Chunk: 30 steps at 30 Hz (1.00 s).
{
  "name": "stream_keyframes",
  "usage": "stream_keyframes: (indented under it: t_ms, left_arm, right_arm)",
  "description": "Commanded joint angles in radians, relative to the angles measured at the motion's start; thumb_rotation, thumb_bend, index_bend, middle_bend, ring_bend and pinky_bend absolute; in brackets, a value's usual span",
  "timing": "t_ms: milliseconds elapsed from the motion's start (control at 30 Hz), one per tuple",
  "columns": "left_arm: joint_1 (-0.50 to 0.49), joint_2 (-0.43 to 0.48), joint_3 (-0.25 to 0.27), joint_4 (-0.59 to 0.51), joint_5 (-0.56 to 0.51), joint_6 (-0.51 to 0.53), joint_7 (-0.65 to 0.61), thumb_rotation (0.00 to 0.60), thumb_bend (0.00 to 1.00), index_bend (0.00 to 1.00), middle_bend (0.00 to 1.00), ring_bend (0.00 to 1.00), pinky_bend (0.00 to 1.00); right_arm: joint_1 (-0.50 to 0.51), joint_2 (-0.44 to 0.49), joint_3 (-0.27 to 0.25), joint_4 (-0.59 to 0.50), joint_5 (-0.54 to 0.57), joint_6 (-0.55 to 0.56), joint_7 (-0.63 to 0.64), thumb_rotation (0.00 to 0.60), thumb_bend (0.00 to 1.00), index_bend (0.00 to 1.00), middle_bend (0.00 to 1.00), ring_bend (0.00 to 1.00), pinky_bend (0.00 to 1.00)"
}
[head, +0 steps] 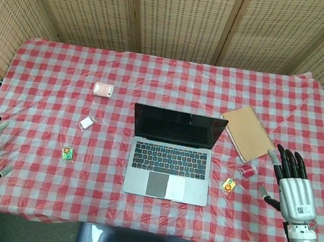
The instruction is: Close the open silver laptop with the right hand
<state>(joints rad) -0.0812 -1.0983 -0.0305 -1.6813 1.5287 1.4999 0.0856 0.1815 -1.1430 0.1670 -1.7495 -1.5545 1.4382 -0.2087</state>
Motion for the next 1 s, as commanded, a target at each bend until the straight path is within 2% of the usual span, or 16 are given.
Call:
stream_keyframes:
  t_ms: [33,133,233,400,533,833,1000]
  left_arm:
    - [-0.01,-0.002,-0.014,0.008,-0.032,-0.021,-0.013,0.6,0.0,0.0,0.0,0.0,0.0]
    - [-0.016,-0.003,-0.02,0.017,-0.049,-0.033,-0.015,0.6,0.0,0.0,0.0,0.0,0.0]
    - [-0.023,-0.005,-0.026,0.024,-0.067,-0.05,-0.015,0.6,0.0,0.0,0.0,0.0,0.0]
    - [-0.031,-0.005,-0.034,0.03,-0.089,-0.066,-0.018,0.6,0.0,0.0,0.0,0.0,0.0]
    - [-0.035,-0.006,-0.039,0.034,-0.105,-0.076,-0.018,0.6,0.0,0.0,0.0,0.0,0.0]
    - [-0.044,-0.007,-0.05,0.048,-0.148,-0.105,-0.029,0.6,0.0,0.0,0.0,0.0,0.0]
    - [-0.046,-0.008,-0.052,0.054,-0.161,-0.113,-0.031,0.6,0.0,0.0,0.0,0.0,0.0]
  right_arm:
    - [0.126,0.044,0.122,-0.088,0.132,-0.137,-0.026,0.6,1.0,0.11,0.07,0.0,0.05]
    - [0.2,0.045,0.191,-0.115,0.228,-0.209,-0.036,0.6,1.0,0.16,0.13,0.03,0.1]
    - [0.301,0.04,0.25,-0.098,0.356,-0.333,-0.054,0.6,1.0,0.21,0.18,0.08,0.17]
    - [0.439,0.015,0.281,-0.042,0.561,-0.529,-0.062,0.6,1.0,0.26,0.24,0.15,0.24]
    - [0.519,-0.017,0.284,-0.011,0.67,-0.59,-0.082,0.6,1.0,0.3,0.3,0.21,0.3]
    - [0.646,-0.084,0.263,0.029,0.817,-0.628,-0.12,0.6,1.0,0.31,0.32,0.27,0.38]
    - [0.696,-0.097,0.243,0.048,0.889,-0.652,-0.133,0.6,1.0,0.34,0.34,0.28,0.38]
